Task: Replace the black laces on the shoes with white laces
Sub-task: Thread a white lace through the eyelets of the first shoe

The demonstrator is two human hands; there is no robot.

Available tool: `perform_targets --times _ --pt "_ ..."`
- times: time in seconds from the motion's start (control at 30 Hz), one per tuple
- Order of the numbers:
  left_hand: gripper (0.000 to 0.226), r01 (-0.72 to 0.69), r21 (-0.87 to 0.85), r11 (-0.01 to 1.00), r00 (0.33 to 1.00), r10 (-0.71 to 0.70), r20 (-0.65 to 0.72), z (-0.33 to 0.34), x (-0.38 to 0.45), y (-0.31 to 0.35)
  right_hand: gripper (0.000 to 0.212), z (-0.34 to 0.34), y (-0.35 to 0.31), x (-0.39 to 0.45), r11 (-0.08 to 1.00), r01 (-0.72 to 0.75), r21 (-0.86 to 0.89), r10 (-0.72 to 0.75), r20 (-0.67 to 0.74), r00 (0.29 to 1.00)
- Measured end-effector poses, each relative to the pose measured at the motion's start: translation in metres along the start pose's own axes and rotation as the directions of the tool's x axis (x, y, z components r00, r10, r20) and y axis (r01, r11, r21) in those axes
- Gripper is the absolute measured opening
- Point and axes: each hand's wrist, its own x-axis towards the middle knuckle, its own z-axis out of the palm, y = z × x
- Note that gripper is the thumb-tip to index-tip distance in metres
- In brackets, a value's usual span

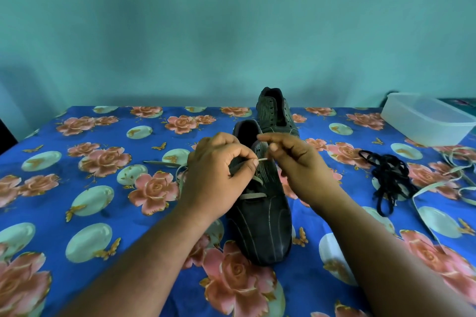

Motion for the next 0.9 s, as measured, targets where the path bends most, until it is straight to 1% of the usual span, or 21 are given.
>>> perform_targets --times 0.07,0.1,0.13,0.2,0.33,0.47,0.6,0.7,0.83,0.9 --pt "0.016 -0.022 0.129 0.991 0.999 0.017 0.035 0.001 -0.001 0.000 0.041 0.005 0.012 0.004 0.962 0.132 -0.239 -0.119 0.067 0.991" --pt "0.017 -0.043 0.182 0.982 0.998 0.033 0.054 0.002 -0.002 0.000 0.047 0.006 0.017 0.005 0.932 0.170 -0.321 -0.144 0.104 0.984" --pt "0.016 -0.054 0.218 0.974 0.997 0.041 0.066 0.003 -0.002 0.000 0.050 0.006 0.021 0.006 0.909 0.194 -0.368 -0.157 0.128 0.979" --pt "0.009 -0.054 0.269 0.962 0.997 0.037 0.067 0.003 -0.002 0.001 0.046 0.003 0.023 0.008 0.889 0.216 -0.404 -0.177 0.132 0.975" --pt "0.003 -0.025 0.326 0.945 1.000 0.021 0.016 0.002 -0.002 0.002 0.033 -0.004 0.020 0.008 0.908 0.216 -0.360 -0.193 0.098 0.976" --pt "0.003 -0.009 0.358 0.934 1.000 0.009 0.001 -0.003 -0.002 -0.001 0.025 -0.012 0.022 0.008 0.950 0.158 -0.270 -0.142 0.081 0.987" --pt "0.002 -0.025 0.351 0.936 0.998 0.003 0.062 -0.002 0.000 -0.001 0.022 -0.015 0.023 0.008 0.978 0.115 -0.176 -0.099 0.093 0.991" --pt "0.004 -0.020 0.309 0.951 0.993 -0.017 0.117 -0.001 0.001 -0.001 0.022 -0.012 0.024 0.008 0.978 0.114 -0.172 -0.102 0.077 0.992" --pt "0.009 -0.018 0.304 0.952 0.991 -0.024 0.132 0.002 -0.001 0.000 0.022 -0.009 0.024 0.009 0.981 0.112 -0.159 -0.103 0.067 0.992" --pt "0.006 -0.022 0.332 0.943 0.991 -0.023 0.131 0.004 -0.001 0.003 0.022 -0.008 0.023 0.008 0.982 0.111 -0.152 -0.102 0.068 0.993"
